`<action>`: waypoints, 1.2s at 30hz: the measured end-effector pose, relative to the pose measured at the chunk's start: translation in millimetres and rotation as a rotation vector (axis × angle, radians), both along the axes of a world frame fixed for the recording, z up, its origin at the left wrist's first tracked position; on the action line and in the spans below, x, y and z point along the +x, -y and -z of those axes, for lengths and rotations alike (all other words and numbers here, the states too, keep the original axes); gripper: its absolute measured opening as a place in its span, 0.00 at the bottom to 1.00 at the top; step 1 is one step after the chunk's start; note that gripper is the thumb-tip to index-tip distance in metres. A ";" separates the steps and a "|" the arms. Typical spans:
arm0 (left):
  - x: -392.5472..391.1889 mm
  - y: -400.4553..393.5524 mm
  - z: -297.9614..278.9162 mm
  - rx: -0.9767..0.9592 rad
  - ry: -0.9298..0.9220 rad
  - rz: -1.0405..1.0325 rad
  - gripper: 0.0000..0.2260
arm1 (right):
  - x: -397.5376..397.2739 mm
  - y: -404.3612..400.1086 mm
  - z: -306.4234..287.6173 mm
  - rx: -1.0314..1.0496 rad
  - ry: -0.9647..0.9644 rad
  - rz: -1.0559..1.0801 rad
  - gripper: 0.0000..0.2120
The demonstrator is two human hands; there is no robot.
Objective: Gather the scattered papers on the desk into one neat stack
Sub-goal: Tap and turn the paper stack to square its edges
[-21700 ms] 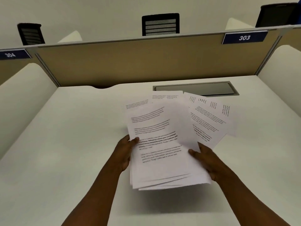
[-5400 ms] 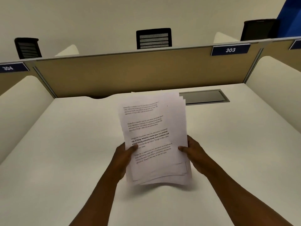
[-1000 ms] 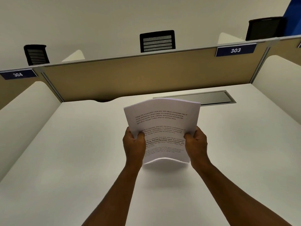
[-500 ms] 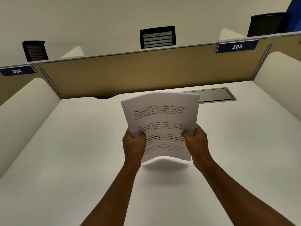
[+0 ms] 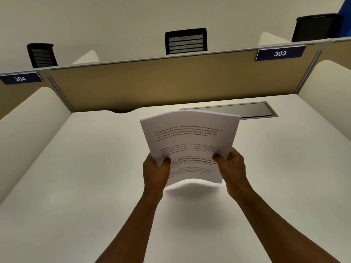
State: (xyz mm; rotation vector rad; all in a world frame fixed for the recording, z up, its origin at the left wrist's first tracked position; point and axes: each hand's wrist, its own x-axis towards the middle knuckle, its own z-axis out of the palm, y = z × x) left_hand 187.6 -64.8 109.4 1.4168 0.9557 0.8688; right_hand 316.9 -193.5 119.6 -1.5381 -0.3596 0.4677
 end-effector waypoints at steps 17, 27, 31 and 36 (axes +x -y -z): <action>2.8 -6.8 -14.5 0.050 -0.029 0.027 0.12 | 11.6 -5.7 -10.2 -0.003 0.041 -0.044 0.11; 4.2 -3.0 -19.2 0.038 0.013 0.011 0.09 | 2.6 -9.0 -20.2 -0.005 0.063 -0.034 0.12; 2.5 -6.0 -27.4 0.072 0.048 0.013 0.11 | 7.2 -8.6 -28.4 0.044 0.097 -0.033 0.10; 0.7 -8.0 -12.5 0.031 -0.029 0.008 0.13 | 7.4 -9.7 -11.5 -0.004 0.021 -0.056 0.11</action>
